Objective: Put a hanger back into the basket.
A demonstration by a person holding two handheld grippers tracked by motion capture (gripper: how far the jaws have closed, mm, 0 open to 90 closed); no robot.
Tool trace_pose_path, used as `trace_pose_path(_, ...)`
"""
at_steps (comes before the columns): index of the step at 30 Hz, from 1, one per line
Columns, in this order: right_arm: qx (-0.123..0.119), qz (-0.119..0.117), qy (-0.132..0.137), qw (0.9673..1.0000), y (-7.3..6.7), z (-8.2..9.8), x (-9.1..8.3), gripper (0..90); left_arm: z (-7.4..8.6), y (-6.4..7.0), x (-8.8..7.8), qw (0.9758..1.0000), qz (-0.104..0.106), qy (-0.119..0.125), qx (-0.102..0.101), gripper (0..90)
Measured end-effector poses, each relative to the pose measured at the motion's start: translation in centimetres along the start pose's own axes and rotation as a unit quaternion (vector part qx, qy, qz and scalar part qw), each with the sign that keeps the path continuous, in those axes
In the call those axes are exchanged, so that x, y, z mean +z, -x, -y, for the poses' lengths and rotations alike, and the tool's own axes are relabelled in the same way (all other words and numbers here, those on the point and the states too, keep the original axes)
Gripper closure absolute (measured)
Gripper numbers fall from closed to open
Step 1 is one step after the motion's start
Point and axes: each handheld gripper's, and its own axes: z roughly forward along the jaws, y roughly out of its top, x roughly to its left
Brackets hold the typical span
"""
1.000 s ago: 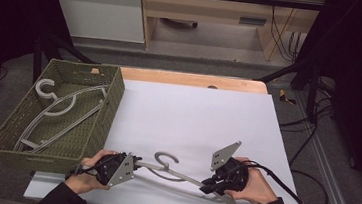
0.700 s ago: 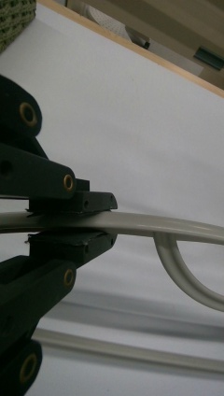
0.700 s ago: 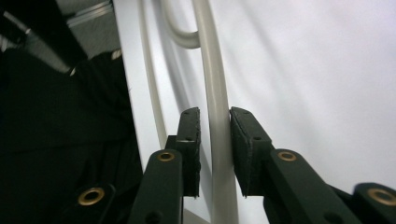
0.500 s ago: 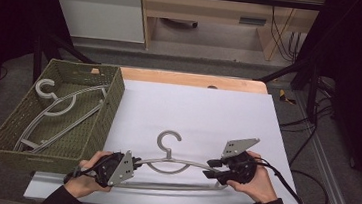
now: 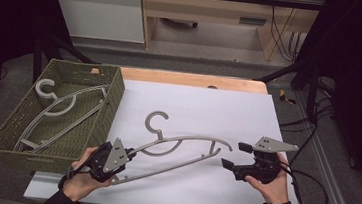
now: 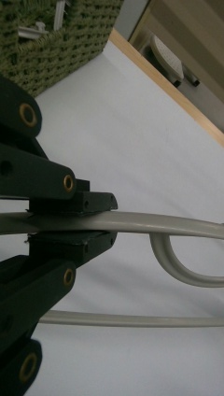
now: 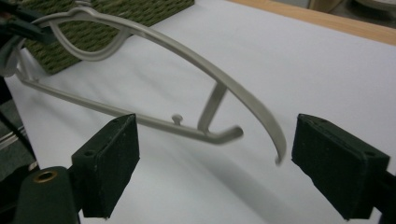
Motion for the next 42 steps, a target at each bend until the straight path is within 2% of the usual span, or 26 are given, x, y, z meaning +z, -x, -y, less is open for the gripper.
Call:
trace_pose_path(1, 0.003, 0.003, 0.003, 1.0000, 0.2, 0.1, -0.2, 13.6, 0.0, 0.0, 0.0, 1.0000, 0.000, 0.000, 0.000, 81.8)
trace_pose_path(3, 0.007, 0.009, 0.012, 0.9999, 0.4, 0.2, -0.4, 12.0, -0.3, -0.5, -0.8, 0.9996, -0.014, 0.012, -0.022, 81.8)
trace_pose_path(4, 0.007, 0.009, 0.012, 0.9999, 0.4, 0.2, -0.4, 12.0, -0.3, -0.5, -0.8, 0.9996, -0.014, 0.012, -0.022, 81.8)
trace_pose_path(7, 0.012, 0.021, 0.017, 0.9996, 0.6, 0.4, -0.7, 8.9, -0.5, -1.4, -2.0, 0.9983, -0.027, 0.026, -0.045, 81.8)
trace_pose_path(14, 0.014, 0.040, 0.030, 0.9987, 0.8, 0.6, -0.8, 7.2, -0.9, -2.9, -3.9, 0.9962, -0.046, 0.038, -0.064, 81.9)
trace_pose_path(17, 0.015, 0.042, 0.033, 0.9984, 0.8, 0.7, -0.9, 7.2, -1.3, -4.0, -5.0, 0.9946, -0.054, 0.046, -0.075, 81.8)
trace_pose_path(18, 0.016, 0.042, 0.037, 0.9983, 0.8, 0.7, -0.9, 7.4, -1.6, -4.7, -5.7, 0.9938, -0.060, 0.050, -0.079, 81.9)
trace_pose_path(19, 0.016, 0.042, 0.037, 0.9983, 0.8, 0.7, -0.9, 7.4, -1.6, -4.7, -5.7, 0.9938, -0.060, 0.050, -0.079, 81.9)
trace_pose_path(20, 0.014, 0.042, 0.037, 0.9983, 0.8, 0.7, -1.1, 7.3, -1.8, -5.4, -6.1, 0.9928, -0.068, 0.053, -0.084, 81.9)
trace_pose_path(22, 0.017, 0.043, 0.039, 0.9982, 0.8, 0.7, -1.1, 7.3, -1.8, -5.7, -6.3, 0.9923, -0.073, 0.053, -0.085, 81.9)
trace_pose_path(23, 0.018, 0.044, 0.039, 0.9981, 0.8, 0.8, -1.1, 7.2, -1.9, -6.4, -6.7, 0.9918, -0.080, 0.052, -0.085, 81.9)
trace_pose_path(25, 0.018, 0.045, 0.039, 0.9981, 0.9, 0.8, -1.1, 7.2, -1.9, -6.8, -6.9, 0.9913, -0.084, 0.052, -0.088, 81.8)
trace_pose_path(28, 0.016, 0.046, 0.039, 0.9980, 0.9, 0.8, -1.2, 6.8, -1.7, -8.1, -7.3, 0.9891, -0.095, 0.053, -0.099, 81.9)
trace_pose_path(29, 0.016, 0.046, 0.039, 0.9980, 0.9, 0.8, -1.2, 6.8, -1.6, -8.6, -7.5, 0.9891, -0.098, 0.049, -0.099, 81.9)
trace_pose_path(30, 0.015, 0.047, 0.040, 0.9980, 0.9, 0.8, -1.2, 6.5, -1.4, -9.4, -7.8, 0.9883, -0.104, 0.046, -0.103, 81.8)
trace_pose_path(31, 0.015, 0.047, 0.040, 0.9980, 0.9, 0.8, -1.2, 6.5, -1.4, -9.4, -7.8, 0.9883, -0.104, 0.046, -0.103, 81.8)
trace_pose_path(34, 0.014, 0.050, 0.043, 0.9977, 0.9, 0.8, -1.3, 6.3, -0.8, -10.5, -8.2, 0.9858, -0.116, 0.042, -0.114, 81.8)
trace_pose_path(35, 0.014, 0.050, 0.043, 0.9978, 0.9, 0.8, -1.3, 6.3, -0.4, -11.3, -8.6, 0.9834, -0.124, 0.043, -0.125, 81.8)
trace_pose_path(36, 0.013, 0.049, 0.042, 0.9978, 0.9, 0.8, -1.3, 6.2, -0.4, -11.3, -8.6, 0.9834, -0.124, 0.043, -0.125, 81.8)
trace_pose_path(39, 0.015, 0.050, 0.044, 0.9977, 0.9, 0.8, -1.4, 6.2, 0.2, -12.6, -9.1, 0.9809, -0.134, 0.044, -0.134, 81.9)
trace_pose_path(40, 0.015, 0.050, 0.044, 0.9977, 0.9, 0.8, -1.4, 6.2, 0.7, -13.4, -9.4, 0.9794, -0.141, 0.042, -0.139, 81.8)
trace_pose_path(41, 0.015, 0.050, 0.044, 0.9977, 0.9, 0.8, -1.4, 6.2, 0.7, -13.4, -9.4, 0.9794, -0.141, 0.042, -0.139, 81.8)
trace_pose_path(42, 0.014, 0.050, 0.045, 0.9976, 0.9, 0.8, -1.4, 6.2, 1.0, -13.9, -9.5, 0.9784, -0.145, 0.040, -0.142, 81.8)
